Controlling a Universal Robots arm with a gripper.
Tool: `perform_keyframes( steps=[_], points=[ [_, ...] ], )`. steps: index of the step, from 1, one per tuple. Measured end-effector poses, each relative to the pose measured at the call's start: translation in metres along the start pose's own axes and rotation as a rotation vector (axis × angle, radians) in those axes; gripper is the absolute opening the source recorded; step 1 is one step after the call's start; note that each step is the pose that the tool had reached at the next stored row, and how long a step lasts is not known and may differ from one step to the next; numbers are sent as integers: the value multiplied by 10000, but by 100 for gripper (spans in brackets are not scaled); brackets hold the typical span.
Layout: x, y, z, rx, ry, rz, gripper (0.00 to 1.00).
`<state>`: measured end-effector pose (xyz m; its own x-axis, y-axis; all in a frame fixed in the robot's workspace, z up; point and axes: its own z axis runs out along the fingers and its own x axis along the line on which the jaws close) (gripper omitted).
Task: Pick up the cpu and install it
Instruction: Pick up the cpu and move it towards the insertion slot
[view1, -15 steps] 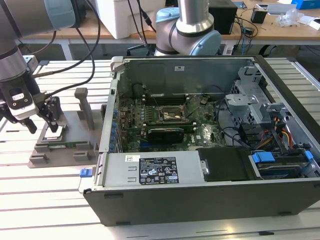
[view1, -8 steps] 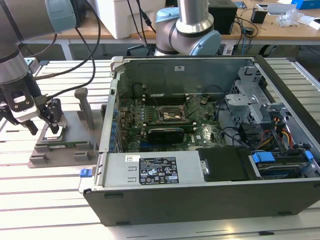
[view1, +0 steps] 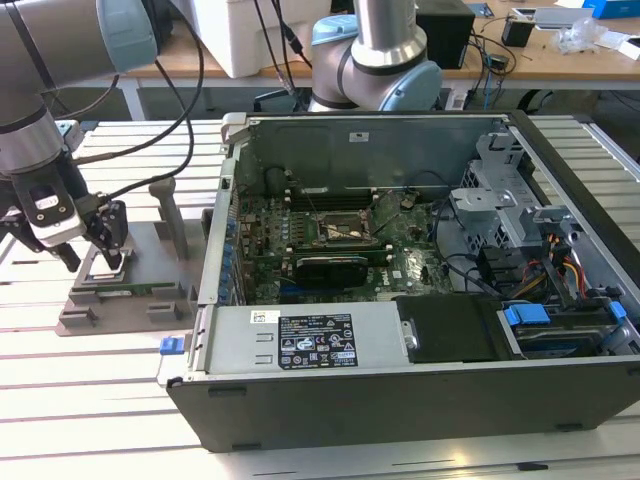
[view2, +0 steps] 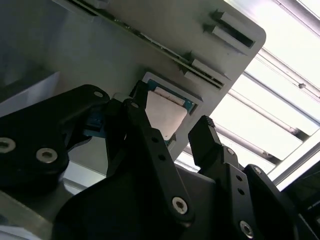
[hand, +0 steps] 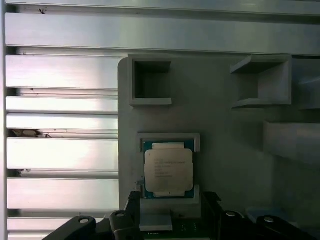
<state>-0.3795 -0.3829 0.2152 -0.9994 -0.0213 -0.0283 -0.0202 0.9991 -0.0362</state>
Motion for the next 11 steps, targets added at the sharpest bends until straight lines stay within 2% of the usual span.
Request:
perform_keyframes(
  steps=[6, 11],
  points=[
    [-4, 89, 106, 11, 1, -2, 60],
    [-6, 110, 185, 10, -1, -1, 60]
  ],
)
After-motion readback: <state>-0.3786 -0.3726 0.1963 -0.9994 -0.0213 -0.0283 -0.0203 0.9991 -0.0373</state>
